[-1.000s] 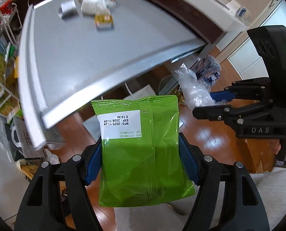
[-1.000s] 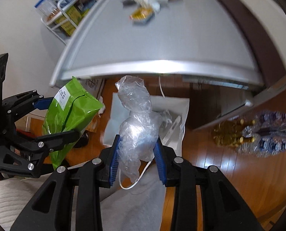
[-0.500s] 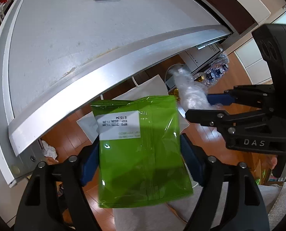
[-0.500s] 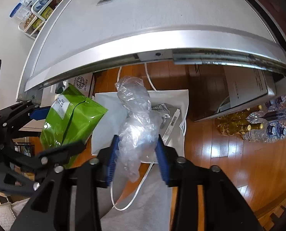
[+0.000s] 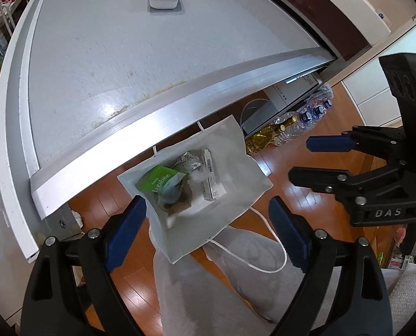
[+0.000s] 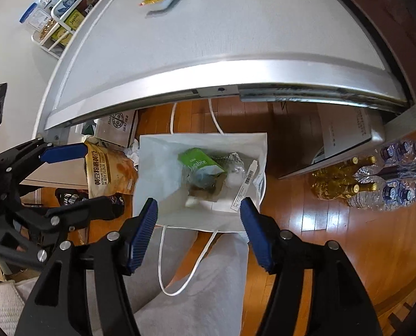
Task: Collect trash
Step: 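Carry the green packet and plastic bag over the paper bag and open both tools, then raise both tools back over the counter toward the remaining trash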
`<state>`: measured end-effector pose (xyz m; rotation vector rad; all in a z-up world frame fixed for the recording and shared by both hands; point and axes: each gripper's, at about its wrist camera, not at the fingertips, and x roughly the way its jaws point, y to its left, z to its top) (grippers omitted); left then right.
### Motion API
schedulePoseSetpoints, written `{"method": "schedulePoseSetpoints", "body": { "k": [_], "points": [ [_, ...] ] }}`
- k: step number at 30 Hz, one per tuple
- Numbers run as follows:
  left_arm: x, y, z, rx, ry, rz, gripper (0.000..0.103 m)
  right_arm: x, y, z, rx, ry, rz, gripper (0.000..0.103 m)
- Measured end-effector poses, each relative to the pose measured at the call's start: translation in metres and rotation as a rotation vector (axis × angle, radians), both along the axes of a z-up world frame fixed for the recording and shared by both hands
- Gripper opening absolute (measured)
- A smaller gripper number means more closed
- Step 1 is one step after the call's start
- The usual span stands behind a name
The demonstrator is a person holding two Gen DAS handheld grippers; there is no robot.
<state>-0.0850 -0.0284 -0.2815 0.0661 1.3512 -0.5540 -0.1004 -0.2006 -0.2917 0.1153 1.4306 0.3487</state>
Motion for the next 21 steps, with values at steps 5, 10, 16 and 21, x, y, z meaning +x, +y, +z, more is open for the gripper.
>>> {"method": "schedulePoseSetpoints", "body": {
  "k": [5, 10, 16, 21],
  "points": [
    [-0.002, -0.002, 0.002, -0.006, 0.008, -0.006, 0.090, -0.004, -0.006, 0.009, 0.002, -0.006, -0.012, 0.062],
    [-0.006, -0.003, 0.006, -0.017, 0.018, -0.011, 0.090, -0.008, -0.007, 0.014, 0.015, 0.004, -0.021, 0.072],
    [-0.007, 0.001, 0.017, -0.045, 0.026, -0.002, 0.090, -0.013, -0.006, 0.026, 0.055, 0.023, -0.019, 0.079],
    [-0.009, 0.003, 0.044, -0.048, -0.054, -0.020, 0.090, -0.012, -0.004, 0.053, 0.066, -0.041, -0.008, 0.080]
  ]
}}
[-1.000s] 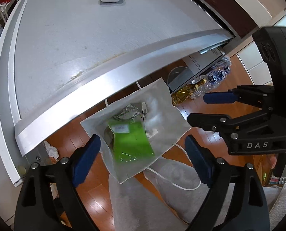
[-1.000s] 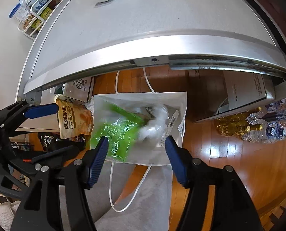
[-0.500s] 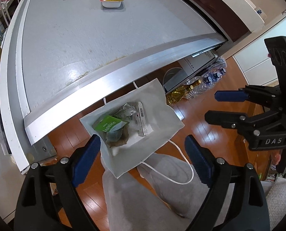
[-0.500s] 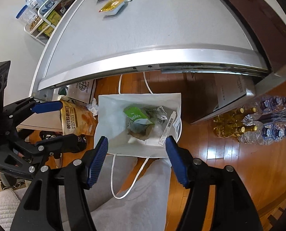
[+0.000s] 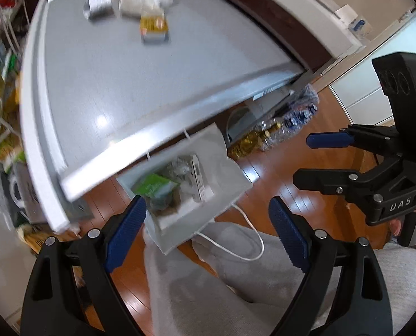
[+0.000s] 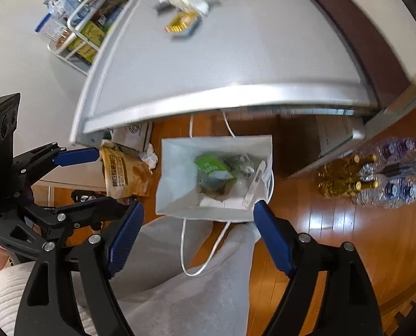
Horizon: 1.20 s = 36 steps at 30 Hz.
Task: Collect trash
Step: 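Raise both tools back over the counter toward the remaining trash, then grasp the gold foil butter tray with the left tool while the right tool grasps the white tissue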
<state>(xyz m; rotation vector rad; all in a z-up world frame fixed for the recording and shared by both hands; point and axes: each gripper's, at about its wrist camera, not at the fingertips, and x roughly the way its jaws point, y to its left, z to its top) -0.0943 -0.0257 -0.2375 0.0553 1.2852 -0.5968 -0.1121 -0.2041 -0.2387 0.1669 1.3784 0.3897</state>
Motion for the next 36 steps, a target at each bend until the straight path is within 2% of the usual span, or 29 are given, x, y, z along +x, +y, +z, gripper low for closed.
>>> {"method": "schedulePoseSetpoints", "body": {
  "k": [4, 6, 8, 11, 13, 16, 19, 22, 25, 30, 32, 34, 35, 36],
  "points": [
    [0.009, 0.008, 0.029, -0.002, -0.085, 0.035, 0.090, 0.011, 0.000, 0.029, -0.017, -0.112, -0.011, 0.088],
    [0.017, 0.011, 0.037, 0.010, -0.125, 0.060, 0.095, 0.023, -0.002, 0.043, -0.039, -0.172, -0.025, 0.091],
    [0.026, 0.013, 0.044, 0.022, -0.177, 0.086, 0.095, 0.036, -0.003, 0.054, -0.060, -0.235, -0.040, 0.092],
    [0.047, 0.011, 0.048, 0.049, -0.224, 0.114, 0.096, 0.063, -0.002, 0.072, -0.118, -0.328, -0.060, 0.094],
    [0.066, 0.007, 0.048, 0.064, -0.249, 0.122, 0.096, 0.079, 0.000, 0.082, -0.132, -0.374, -0.061, 0.098],
    [0.092, -0.006, 0.042, 0.102, -0.283, 0.122, 0.096, 0.107, 0.001, 0.093, -0.150, -0.426, -0.058, 0.098],
    [0.115, -0.014, 0.033, 0.133, -0.292, 0.129, 0.096, 0.128, 0.004, 0.099, -0.160, -0.451, -0.048, 0.098],
    [0.140, -0.024, 0.022, 0.120, -0.279, 0.137, 0.096, 0.145, 0.007, 0.099, -0.175, -0.460, -0.035, 0.098],
    [0.151, -0.031, 0.015, 0.134, -0.313, 0.144, 0.096, 0.157, 0.010, 0.097, -0.174, -0.454, -0.027, 0.098],
    [0.163, -0.040, 0.002, 0.144, -0.310, 0.134, 0.095, 0.167, 0.011, 0.094, -0.175, -0.444, -0.036, 0.098],
    [0.165, -0.041, -0.004, 0.153, -0.296, 0.122, 0.084, 0.172, 0.007, 0.093, -0.165, -0.443, -0.050, 0.098],
    [0.167, -0.043, -0.012, 0.183, -0.281, 0.112, 0.078, 0.177, 0.005, 0.092, -0.164, -0.442, -0.064, 0.098],
    [0.168, -0.042, -0.017, 0.184, -0.269, 0.107, 0.070, 0.180, 0.003, 0.091, -0.160, -0.438, -0.073, 0.098],
    [0.167, -0.039, -0.017, 0.168, -0.276, 0.110, 0.068, 0.182, 0.001, 0.091, -0.157, -0.435, -0.079, 0.098]
  ]
}}
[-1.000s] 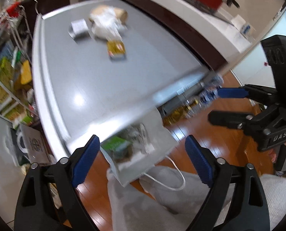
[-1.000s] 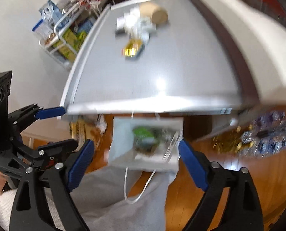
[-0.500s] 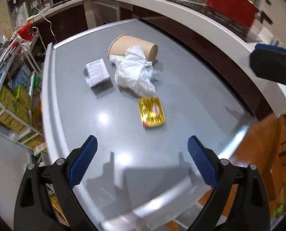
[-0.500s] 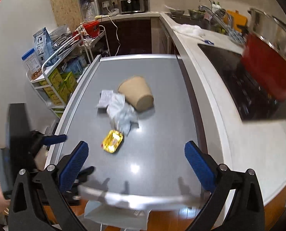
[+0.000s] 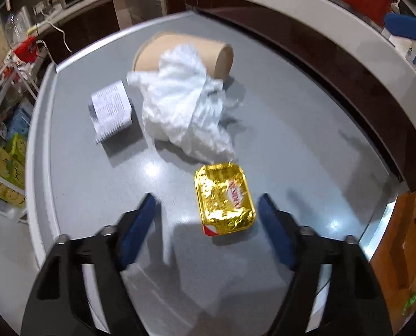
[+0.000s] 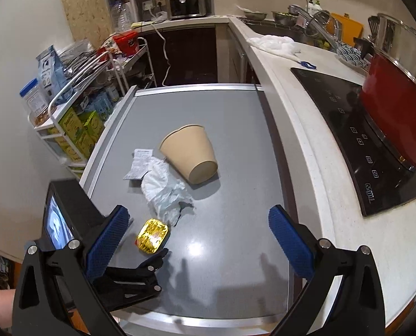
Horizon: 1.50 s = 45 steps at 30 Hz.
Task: Collect trash
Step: 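Grasp the gold foil butter tray with the left tool while the right tool grasps the white tissue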
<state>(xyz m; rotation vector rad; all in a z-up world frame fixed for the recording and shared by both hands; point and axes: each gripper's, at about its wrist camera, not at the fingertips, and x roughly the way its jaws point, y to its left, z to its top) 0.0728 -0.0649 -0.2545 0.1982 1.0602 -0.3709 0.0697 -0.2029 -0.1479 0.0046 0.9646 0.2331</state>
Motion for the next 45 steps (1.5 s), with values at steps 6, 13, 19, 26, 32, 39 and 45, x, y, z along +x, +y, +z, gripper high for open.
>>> {"method": "schedulePoseSetpoints", "body": {
  "k": [6, 13, 19, 26, 32, 39, 45],
  "points": [
    [0.001, 0.016, 0.005, -0.037, 0.012, 0.006, 0.039, 0.014, 0.003, -0.013, 0.011, 0.028, -0.006, 0.098],
    [-0.007, 0.060, 0.018, -0.084, 0.012, 0.077, 0.038, 0.039, 0.044, -0.054, -0.022, 0.103, 0.071, 0.098],
    [-0.015, 0.092, 0.029, -0.117, 0.010, 0.149, 0.038, 0.058, 0.077, -0.082, -0.042, 0.148, 0.128, 0.098],
    [-0.007, 0.101, 0.027, -0.134, 0.029, 0.149, 0.047, 0.070, 0.094, -0.105, 0.009, 0.240, 0.179, 0.062],
    [-0.005, 0.087, 0.025, -0.090, 0.006, 0.063, 0.069, 0.067, 0.086, -0.104, 0.033, 0.232, 0.179, 0.037],
    [0.008, 0.070, 0.003, -0.036, 0.030, 0.021, 0.068, 0.051, 0.060, -0.102, 0.029, 0.243, 0.143, 0.037],
    [0.008, 0.066, 0.004, -0.044, 0.026, -0.029, 0.037, 0.032, 0.040, -0.099, 0.051, 0.230, 0.098, 0.061]
  ]
}}
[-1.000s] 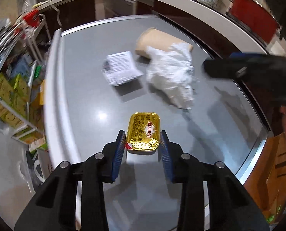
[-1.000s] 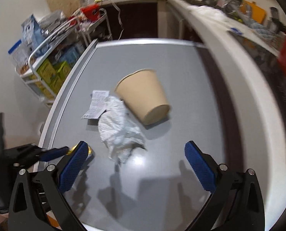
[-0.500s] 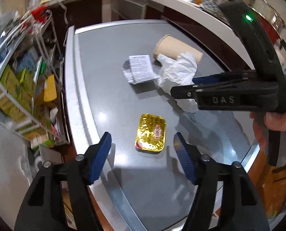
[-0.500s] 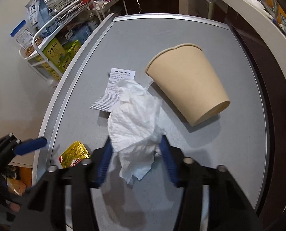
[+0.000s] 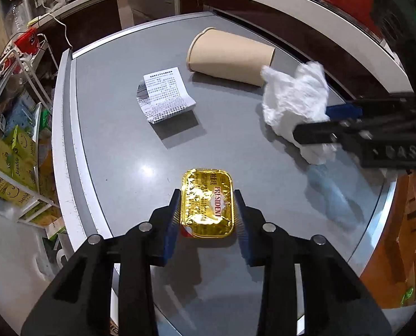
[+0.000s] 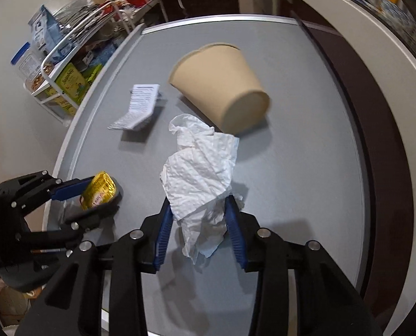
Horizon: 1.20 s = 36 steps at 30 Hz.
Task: Collect trash
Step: 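Grasp the gold foil butter tray with the left tool while the right tool grasps the white tissue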
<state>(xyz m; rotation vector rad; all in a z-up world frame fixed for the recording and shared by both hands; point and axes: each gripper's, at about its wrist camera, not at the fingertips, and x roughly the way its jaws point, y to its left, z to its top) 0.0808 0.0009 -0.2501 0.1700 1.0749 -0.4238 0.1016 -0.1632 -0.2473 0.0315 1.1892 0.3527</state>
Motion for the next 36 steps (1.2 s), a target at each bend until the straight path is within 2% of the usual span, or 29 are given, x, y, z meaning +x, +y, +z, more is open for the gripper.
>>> {"method": "schedulePoseSetpoints", "body": {
  "k": [1, 3, 9, 13, 14, 15, 17, 19, 22, 28, 36],
  "points": [
    [0.000, 0.001, 0.000, -0.006, 0.005, 0.002, 0.037, -0.003, -0.001, 0.003, -0.021, -0.030, -0.018, 0.083],
    [-0.002, 0.001, 0.000, -0.006, 0.004, 0.005, 0.037, -0.008, -0.002, 0.008, -0.062, -0.087, -0.035, 0.094],
    [-0.004, -0.001, -0.001, 0.001, -0.003, 0.008, 0.037, 0.005, 0.009, 0.002, -0.028, -0.063, -0.024, 0.094],
    [-0.003, 0.001, 0.000, -0.001, -0.002, 0.019, 0.037, 0.010, 0.023, -0.005, -0.058, -0.060, -0.002, 0.094],
    [-0.003, 0.001, 0.000, -0.002, -0.003, 0.021, 0.037, 0.011, 0.026, -0.008, -0.059, -0.055, 0.001, 0.093],
    [-0.003, 0.001, 0.000, -0.003, -0.003, 0.025, 0.037, 0.011, 0.026, -0.010, -0.052, -0.045, 0.003, 0.086],
    [-0.003, 0.003, 0.000, -0.008, -0.004, 0.033, 0.037, 0.011, 0.025, -0.015, -0.044, -0.016, -0.009, 0.069],
    [-0.003, 0.003, 0.000, -0.008, -0.006, 0.039, 0.037, 0.010, 0.023, -0.015, -0.055, -0.032, -0.022, 0.043],
    [-0.003, 0.004, 0.000, -0.014, -0.003, 0.049, 0.037, 0.007, 0.021, -0.013, -0.018, -0.032, -0.009, 0.029],
    [-0.005, 0.011, 0.011, -0.073, -0.002, 0.072, 0.037, -0.003, 0.013, 0.003, 0.020, -0.067, -0.007, 0.027],
    [-0.016, 0.014, 0.044, -0.110, -0.061, 0.064, 0.037, -0.023, -0.002, 0.046, 0.064, -0.145, -0.012, 0.027]
  ]
}}
